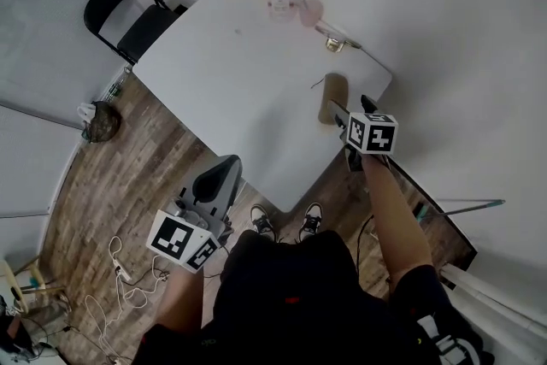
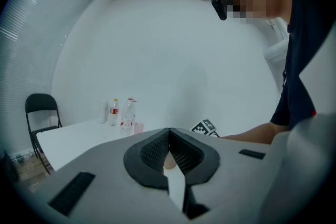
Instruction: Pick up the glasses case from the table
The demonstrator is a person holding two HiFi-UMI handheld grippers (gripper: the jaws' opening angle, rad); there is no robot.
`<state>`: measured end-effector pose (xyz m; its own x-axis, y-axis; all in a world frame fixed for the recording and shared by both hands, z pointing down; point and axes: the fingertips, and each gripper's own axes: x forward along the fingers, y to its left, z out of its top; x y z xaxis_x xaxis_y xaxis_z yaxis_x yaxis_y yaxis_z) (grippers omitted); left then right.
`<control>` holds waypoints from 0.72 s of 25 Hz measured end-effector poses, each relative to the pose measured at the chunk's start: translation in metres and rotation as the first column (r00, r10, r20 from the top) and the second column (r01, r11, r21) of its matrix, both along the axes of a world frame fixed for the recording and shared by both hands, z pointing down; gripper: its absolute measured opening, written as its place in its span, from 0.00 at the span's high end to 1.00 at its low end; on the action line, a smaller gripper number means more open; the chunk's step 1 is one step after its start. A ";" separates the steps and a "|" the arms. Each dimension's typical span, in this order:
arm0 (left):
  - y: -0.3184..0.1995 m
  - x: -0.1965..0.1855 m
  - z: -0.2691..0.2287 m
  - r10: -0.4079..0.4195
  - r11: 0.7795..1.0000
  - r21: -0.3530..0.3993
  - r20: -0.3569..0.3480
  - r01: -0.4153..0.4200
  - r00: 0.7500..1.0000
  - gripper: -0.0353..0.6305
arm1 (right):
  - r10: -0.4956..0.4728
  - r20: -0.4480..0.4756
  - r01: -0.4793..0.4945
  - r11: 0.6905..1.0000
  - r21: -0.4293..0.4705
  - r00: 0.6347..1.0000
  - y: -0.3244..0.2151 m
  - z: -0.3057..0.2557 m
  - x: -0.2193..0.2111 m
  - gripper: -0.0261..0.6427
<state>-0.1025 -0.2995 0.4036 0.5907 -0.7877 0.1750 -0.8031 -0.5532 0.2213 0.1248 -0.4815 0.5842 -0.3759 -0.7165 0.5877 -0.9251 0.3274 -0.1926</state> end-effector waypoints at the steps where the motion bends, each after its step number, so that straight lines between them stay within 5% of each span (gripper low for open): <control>1: 0.000 -0.004 0.003 -0.008 1.000 -0.009 0.000 0.008 1.000 0.92 | 0.009 -0.014 -0.009 1.000 -0.024 1.000 -0.006 0.011 -0.002 0.39; 7: -0.004 -0.019 0.026 -0.049 0.997 -0.062 -0.005 0.049 0.999 0.92 | 0.066 -0.113 -0.081 0.988 -0.134 0.991 -0.046 0.071 0.002 0.37; 18: -0.011 -0.043 0.042 -0.112 0.989 -0.103 -0.012 0.110 0.994 0.92 | 0.087 -0.150 -0.130 0.943 -0.305 0.985 -0.067 0.131 -0.011 0.32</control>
